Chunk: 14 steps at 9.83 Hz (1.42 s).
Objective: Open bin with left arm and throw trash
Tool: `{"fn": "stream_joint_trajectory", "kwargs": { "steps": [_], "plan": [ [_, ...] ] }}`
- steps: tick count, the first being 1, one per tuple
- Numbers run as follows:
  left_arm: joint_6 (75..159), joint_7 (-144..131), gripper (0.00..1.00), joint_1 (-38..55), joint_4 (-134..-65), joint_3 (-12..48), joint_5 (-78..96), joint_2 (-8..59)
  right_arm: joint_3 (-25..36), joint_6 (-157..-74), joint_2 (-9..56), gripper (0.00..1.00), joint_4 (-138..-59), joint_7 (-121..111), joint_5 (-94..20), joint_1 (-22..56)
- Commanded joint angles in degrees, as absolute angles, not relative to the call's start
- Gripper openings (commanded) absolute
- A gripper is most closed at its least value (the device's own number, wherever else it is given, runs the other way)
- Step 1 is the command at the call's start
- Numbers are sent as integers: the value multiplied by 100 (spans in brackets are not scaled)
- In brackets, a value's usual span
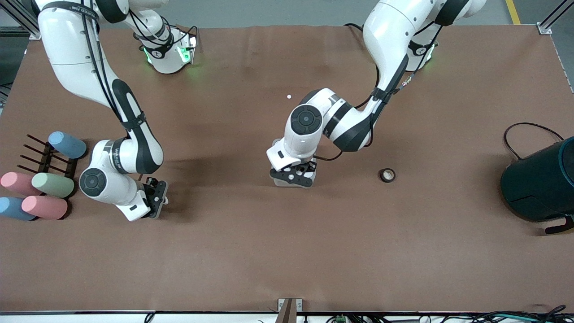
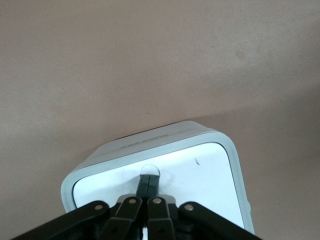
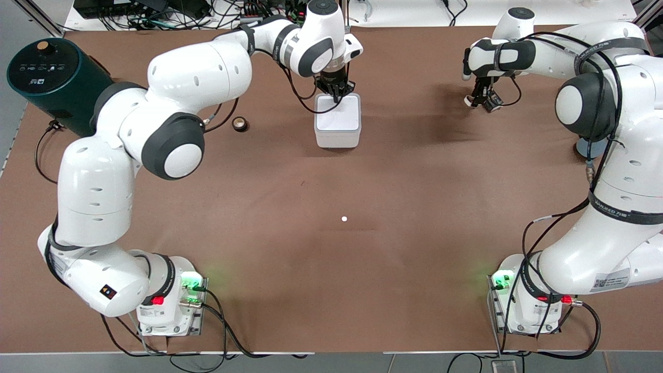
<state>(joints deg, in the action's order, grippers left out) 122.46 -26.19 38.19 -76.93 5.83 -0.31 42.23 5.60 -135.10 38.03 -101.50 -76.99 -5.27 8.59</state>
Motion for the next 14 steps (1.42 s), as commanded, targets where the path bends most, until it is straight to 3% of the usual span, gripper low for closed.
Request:
{"fn": "stream_joint_trajectory", "kwargs": {
  "steps": [1, 3, 5, 6, 7, 8, 10, 14],
  "plan": [
    [12139, -2611, 0, 3833, -7682, 571, 35, 4132, 519, -13544, 3832, 27, -10125, -7849, -650, 782],
    [11352, -2593, 0, 3745, -7412, 528, 53, 3790, 519, -13544, 3823, 8, -10125, -7822, -694, 712],
    [10523, -2549, 5, 3447, -7304, 519, 35, 3307, 519, -13483, 3797, 2, -10090, -7822, -747, 721],
    [10233, -2549, 31, 3202, -7321, 510, 18, 3139, 501, -13448, 3779, 2, -10090, -7831, -791, 729],
    [10030, -2462, 46, 2912, -7330, 510, -78, 2946, 388, -13456, 3779, 2, -10055, -7822, -835, 738],
    [9863, -2026, 95, 2570, -7522, 510, -140, 2762, 221, -13404, 3771, 2, -9994, -7779, -1018, 712],
    [9764, -1556, 100, 1962, -7951, 519, -149, 2550, 202, -12756, 3744, 1, -9836, -7761, -1824, 825],
    [12492, -1521, 100, 1460, -10753, 554, -141, 1863, 193, -11884, 3465, 1, -9668, -6791, -2820, 1316]
  ]
}}
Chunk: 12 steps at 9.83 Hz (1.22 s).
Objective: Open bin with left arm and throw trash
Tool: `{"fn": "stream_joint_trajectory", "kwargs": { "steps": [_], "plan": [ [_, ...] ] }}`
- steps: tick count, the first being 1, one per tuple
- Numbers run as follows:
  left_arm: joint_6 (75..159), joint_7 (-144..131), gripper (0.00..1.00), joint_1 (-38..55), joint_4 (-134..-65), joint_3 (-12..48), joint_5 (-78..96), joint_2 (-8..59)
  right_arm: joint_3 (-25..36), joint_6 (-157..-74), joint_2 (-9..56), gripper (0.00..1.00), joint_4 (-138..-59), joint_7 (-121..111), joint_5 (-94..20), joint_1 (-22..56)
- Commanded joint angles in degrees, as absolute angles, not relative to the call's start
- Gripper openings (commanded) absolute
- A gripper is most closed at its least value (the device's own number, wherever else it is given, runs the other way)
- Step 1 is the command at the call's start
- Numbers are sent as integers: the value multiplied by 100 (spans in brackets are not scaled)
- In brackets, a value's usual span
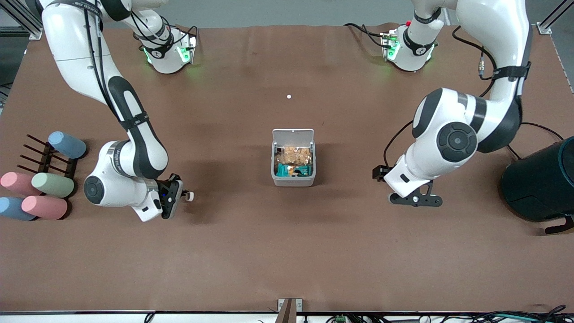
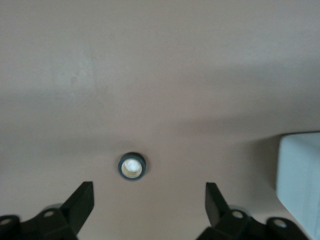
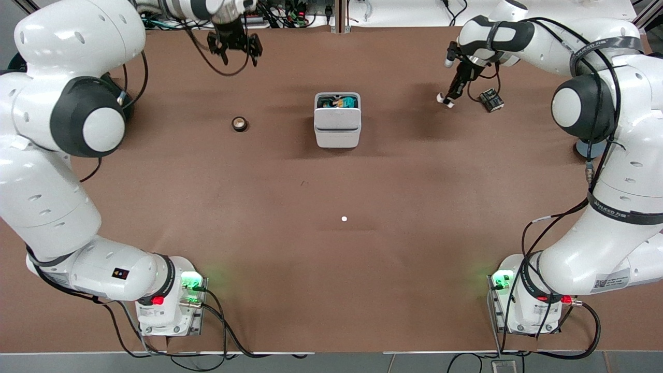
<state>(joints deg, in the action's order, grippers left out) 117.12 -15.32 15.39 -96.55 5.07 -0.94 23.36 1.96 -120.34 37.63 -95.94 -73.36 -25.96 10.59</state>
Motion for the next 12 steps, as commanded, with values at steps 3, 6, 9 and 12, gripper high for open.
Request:
{"fn": "stream_joint_trajectory", "kwargs": {
  "steps": [3, 6, 9, 12],
  "plan": [
    [13253, -1415, 100, 1310, -11188, 554, -324, 2424, 193, -11874, 3086, 2, -9659, -4848, -2865, 2186],
    [13561, -1424, 99, 1309, -11224, 554, -369, 2854, 211, -11927, 2997, 2, -9257, -2593, -2883, 3134],
    [13728, -1415, 97, 1283, -11311, 536, -378, 3076, 237, -12145, 3023, 2, -8790, -680, -2786, 3901],
    [13667, -1450, 62, 1213, -11329, 545, -378, 3094, 229, -12470, 3050, 3, -8754, -563, -2830, 4025]
  ]
}}
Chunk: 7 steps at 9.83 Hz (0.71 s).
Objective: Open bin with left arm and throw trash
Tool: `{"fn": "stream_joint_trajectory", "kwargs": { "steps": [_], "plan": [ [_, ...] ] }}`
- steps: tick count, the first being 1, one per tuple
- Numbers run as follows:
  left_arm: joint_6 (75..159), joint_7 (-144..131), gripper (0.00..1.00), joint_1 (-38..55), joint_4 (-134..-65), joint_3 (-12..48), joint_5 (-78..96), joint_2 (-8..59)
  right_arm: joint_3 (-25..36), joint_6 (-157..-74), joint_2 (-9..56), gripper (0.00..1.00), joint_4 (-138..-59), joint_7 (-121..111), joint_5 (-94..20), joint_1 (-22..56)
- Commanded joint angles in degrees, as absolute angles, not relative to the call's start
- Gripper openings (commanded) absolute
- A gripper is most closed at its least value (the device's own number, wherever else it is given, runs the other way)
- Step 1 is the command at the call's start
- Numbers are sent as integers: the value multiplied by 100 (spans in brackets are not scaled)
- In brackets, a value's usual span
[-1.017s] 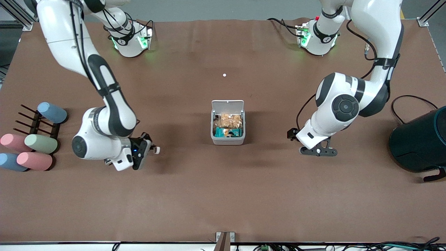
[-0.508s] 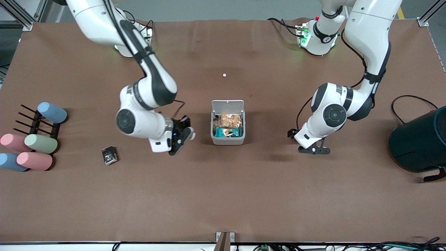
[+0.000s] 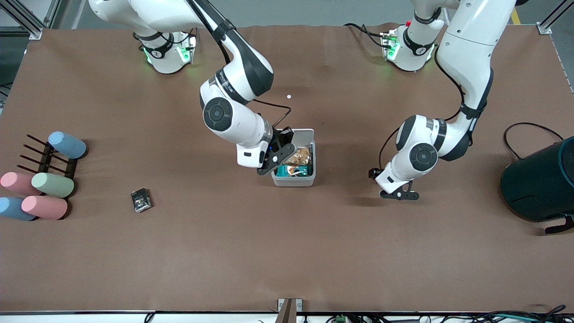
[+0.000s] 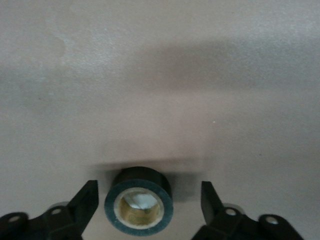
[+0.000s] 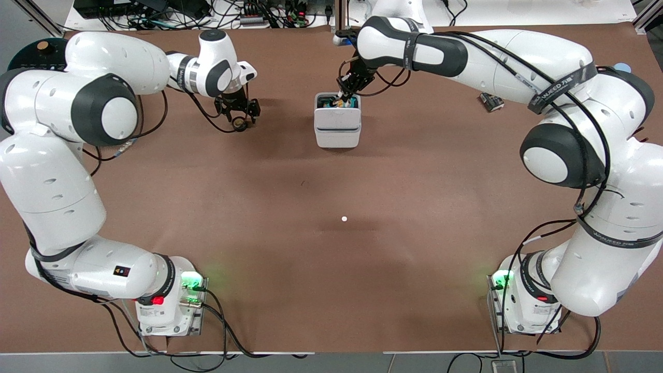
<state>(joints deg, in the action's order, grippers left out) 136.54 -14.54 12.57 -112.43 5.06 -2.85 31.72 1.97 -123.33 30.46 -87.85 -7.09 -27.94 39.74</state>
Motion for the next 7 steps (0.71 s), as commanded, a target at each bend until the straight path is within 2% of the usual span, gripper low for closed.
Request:
{"fn": "stream_joint_trajectory", "kwargs": {
  "steps": [1, 2, 3, 4, 5, 7],
  "plan": [
    [13658, -1459, 27, 1195, -11329, 545, -378, 3102, 229, -12567, 3059, 5, -8745, -406, -2839, 4060],
    [13658, -1476, 13, 1161, -11329, 554, -369, 3155, 229, -12577, 3076, 17, -8736, -370, -2830, 4087],
    [13623, -1485, 3, 1151, -11312, 571, -378, 3138, 229, -12568, 3102, 46, -8710, -378, -2804, 4087],
    [13466, -1485, 2, 1177, -11233, 571, -378, 3016, 229, -12568, 3120, 71, -8710, -369, -2856, 4087],
    [12917, -1485, 2, 1221, -10963, 580, -378, 2841, 220, -12568, 3120, 80, -8710, -360, -2883, 4078],
    [11476, -1459, 2, 1248, -10007, 764, -369, 2681, 229, -12551, 3111, 82, -8710, -439, -2822, 4008]
  ]
}}
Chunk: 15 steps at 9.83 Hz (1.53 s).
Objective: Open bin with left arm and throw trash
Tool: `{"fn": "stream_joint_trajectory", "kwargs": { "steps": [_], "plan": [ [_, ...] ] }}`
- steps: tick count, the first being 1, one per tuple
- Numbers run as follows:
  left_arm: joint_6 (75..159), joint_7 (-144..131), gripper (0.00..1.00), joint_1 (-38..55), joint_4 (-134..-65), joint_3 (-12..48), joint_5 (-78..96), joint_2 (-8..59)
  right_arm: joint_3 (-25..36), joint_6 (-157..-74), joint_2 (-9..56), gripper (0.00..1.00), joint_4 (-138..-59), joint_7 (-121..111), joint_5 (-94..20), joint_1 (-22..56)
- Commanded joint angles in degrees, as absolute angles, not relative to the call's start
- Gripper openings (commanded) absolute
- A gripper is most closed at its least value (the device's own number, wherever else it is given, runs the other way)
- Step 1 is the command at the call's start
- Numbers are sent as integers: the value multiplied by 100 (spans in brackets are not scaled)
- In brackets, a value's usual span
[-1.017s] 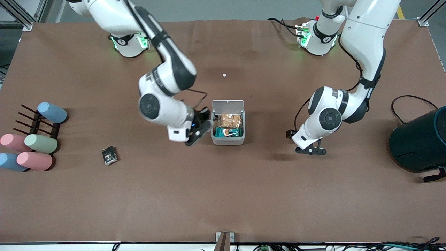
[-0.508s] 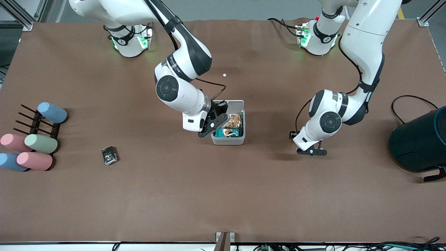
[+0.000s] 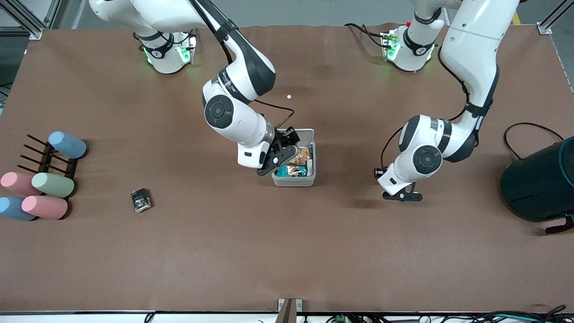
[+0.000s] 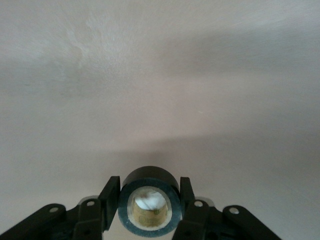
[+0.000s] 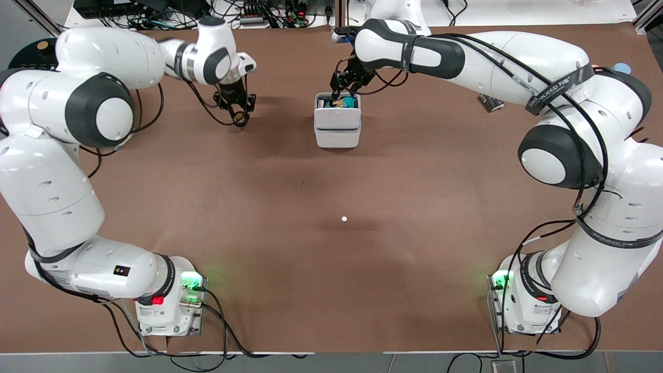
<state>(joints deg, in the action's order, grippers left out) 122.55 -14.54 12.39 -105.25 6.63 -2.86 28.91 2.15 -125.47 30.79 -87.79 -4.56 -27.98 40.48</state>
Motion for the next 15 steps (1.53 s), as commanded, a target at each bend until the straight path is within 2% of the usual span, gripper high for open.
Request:
{"fn": "stream_joint_trajectory", "kwargs": {
  "steps": [1, 3, 5, 8, 10, 12, 14, 15],
  "plan": [
    [10904, -1502, 2, 1257, -9489, 939, -326, 2689, 272, -12516, 3103, 82, -8719, -466, -2786, 3964],
    [10714, -1851, 3, 1309, -8993, 1360, -20, 2777, 403, -12402, 3103, 82, -8806, -466, -2429, 3728],
    [10723, -3036, 2, 1789, -8528, 1538, 298, 3127, 466, -11885, 3085, 82, -8807, -937, -807, 3456],
    [10775, -3620, 2, 2380, -7587, 1547, 517, 3725, 466, -11865, 3076, 83, -9069, -2141, -510, 2657],
    [11317, -3769, 2, 2653, -7559, 1564, 519, 3928, 475, -11918, 3041, 85, -9367, -2590, -396, 2278],
    [11426, -3859, 6, 2786, -7567, 1556, 519, 4095, 475, -12687, 2814, 85, -10218, -2715, -168, 1874],
    [11705, -3902, 7, 2873, -7567, 1556, 519, 4218, 457, -13130, 2804, 85, -10494, -2768, -167, 1339],
    [11751, -4059, 12, 2935, -7576, 1556, 519, 4254, 457, -13140, 2804, 85, -10546, -2847, -167, 1197]
  ]
}}
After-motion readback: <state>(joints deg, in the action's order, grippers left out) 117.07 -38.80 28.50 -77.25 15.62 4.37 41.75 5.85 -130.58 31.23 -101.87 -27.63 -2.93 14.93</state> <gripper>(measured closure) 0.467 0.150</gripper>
